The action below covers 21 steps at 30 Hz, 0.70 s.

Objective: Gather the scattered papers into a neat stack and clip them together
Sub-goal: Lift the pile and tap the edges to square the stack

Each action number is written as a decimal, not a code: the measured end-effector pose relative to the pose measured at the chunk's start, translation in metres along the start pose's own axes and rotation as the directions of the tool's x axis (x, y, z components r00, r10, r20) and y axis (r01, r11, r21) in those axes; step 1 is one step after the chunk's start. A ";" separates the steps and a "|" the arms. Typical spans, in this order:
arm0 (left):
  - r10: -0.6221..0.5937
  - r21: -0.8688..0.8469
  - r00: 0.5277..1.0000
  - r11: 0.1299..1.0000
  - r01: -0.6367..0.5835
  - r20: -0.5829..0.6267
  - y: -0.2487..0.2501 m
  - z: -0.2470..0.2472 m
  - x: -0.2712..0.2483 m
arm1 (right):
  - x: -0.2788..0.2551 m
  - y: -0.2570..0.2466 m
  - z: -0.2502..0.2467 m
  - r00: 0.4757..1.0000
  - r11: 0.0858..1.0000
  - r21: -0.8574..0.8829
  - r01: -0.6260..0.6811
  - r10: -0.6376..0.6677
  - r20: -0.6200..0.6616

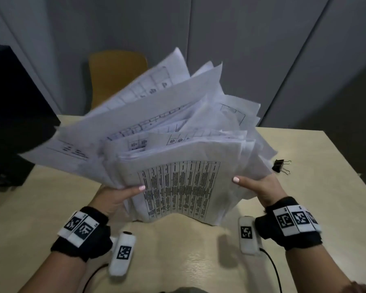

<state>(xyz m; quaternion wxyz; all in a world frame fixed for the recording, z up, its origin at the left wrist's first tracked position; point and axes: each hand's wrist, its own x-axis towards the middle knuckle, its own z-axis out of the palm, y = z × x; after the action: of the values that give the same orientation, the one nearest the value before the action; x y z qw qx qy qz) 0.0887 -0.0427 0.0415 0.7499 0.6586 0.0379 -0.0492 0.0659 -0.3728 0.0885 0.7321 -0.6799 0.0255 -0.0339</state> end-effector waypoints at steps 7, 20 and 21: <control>0.063 -0.012 0.993 0.998 -0.065 -0.098 0.002 0.006 0.005 | 0.001 0.000 0.008 0.986 0.993 -0.096 0.066 -0.080 -0.149; 0.157 -0.026 0.987 0.987 -0.157 -0.031 0.018 0.005 0.010 | 0.005 -0.005 0.018 0.986 0.983 -0.084 0.166 -0.168 -0.014; 0.148 -0.019 0.988 0.989 -0.149 -0.029 0.019 0.002 0.009 | 0.006 -0.006 0.017 0.986 0.983 -0.072 0.167 -0.168 -0.017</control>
<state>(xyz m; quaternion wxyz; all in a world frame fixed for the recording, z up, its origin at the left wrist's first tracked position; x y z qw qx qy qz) 0.1001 -0.0424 0.0594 0.7579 0.6522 -0.0006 0.0163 0.0727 -0.3564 0.0958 0.7018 -0.7046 -0.0221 -0.1024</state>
